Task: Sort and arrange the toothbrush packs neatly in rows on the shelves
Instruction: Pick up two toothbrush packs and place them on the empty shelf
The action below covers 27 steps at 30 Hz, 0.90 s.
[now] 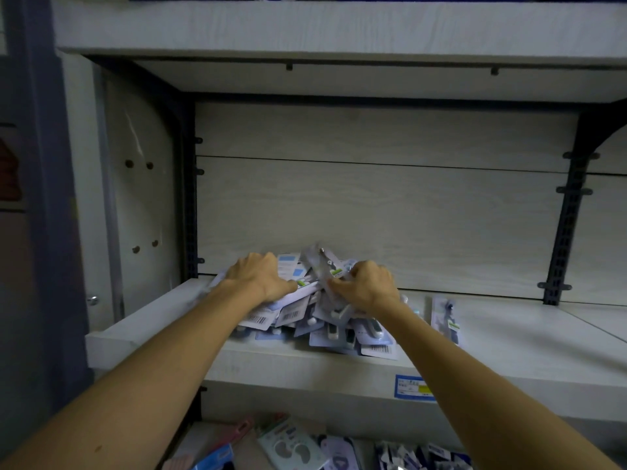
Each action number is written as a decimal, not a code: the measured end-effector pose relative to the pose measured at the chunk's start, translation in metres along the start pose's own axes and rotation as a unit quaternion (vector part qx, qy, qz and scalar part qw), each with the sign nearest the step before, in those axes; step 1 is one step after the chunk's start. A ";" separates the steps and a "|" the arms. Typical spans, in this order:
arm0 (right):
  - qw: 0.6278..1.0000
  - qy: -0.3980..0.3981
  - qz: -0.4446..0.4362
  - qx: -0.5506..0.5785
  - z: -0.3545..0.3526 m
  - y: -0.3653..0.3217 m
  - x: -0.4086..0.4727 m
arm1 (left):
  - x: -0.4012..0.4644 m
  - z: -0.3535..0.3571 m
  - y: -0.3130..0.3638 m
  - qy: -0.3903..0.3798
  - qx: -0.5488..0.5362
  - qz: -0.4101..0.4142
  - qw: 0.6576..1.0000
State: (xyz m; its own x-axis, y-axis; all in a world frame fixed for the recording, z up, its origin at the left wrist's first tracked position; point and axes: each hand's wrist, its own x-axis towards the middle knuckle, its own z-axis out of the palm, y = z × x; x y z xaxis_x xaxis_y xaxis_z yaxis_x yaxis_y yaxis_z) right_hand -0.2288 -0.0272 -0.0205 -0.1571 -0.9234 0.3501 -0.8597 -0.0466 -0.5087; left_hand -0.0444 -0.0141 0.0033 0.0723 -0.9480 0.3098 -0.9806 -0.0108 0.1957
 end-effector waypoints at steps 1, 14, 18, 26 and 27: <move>1.000 0.012 -0.001 0.014 -0.002 0.001 0.000 | 0.000 -0.002 0.000 0.006 -0.011 -0.003 1.000; 0.972 0.084 0.036 0.215 -0.018 0.000 -0.017 | -0.013 -0.014 -0.026 -0.014 -0.516 -0.070 0.854; 0.956 0.104 0.052 0.270 -0.021 -0.011 -0.037 | -0.025 -0.019 -0.039 -0.023 -0.599 -0.056 0.799; 0.932 0.131 0.046 0.336 -0.026 -0.050 -0.075 | -0.054 -0.027 -0.066 -0.055 -0.629 -0.048 0.774; 0.929 0.130 0.046 0.343 -0.023 -0.052 -0.080 | -0.056 -0.026 -0.069 -0.052 -0.630 -0.049 0.774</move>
State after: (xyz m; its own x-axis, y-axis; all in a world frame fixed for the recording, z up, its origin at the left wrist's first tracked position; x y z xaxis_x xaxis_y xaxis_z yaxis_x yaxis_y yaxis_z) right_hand -0.1827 0.0584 -0.0037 -0.4034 -0.8160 0.4140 -0.3380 -0.2875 -0.8961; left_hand 0.0239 0.0485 -0.0033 0.0555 -0.9836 0.1715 -0.0118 0.1711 0.9852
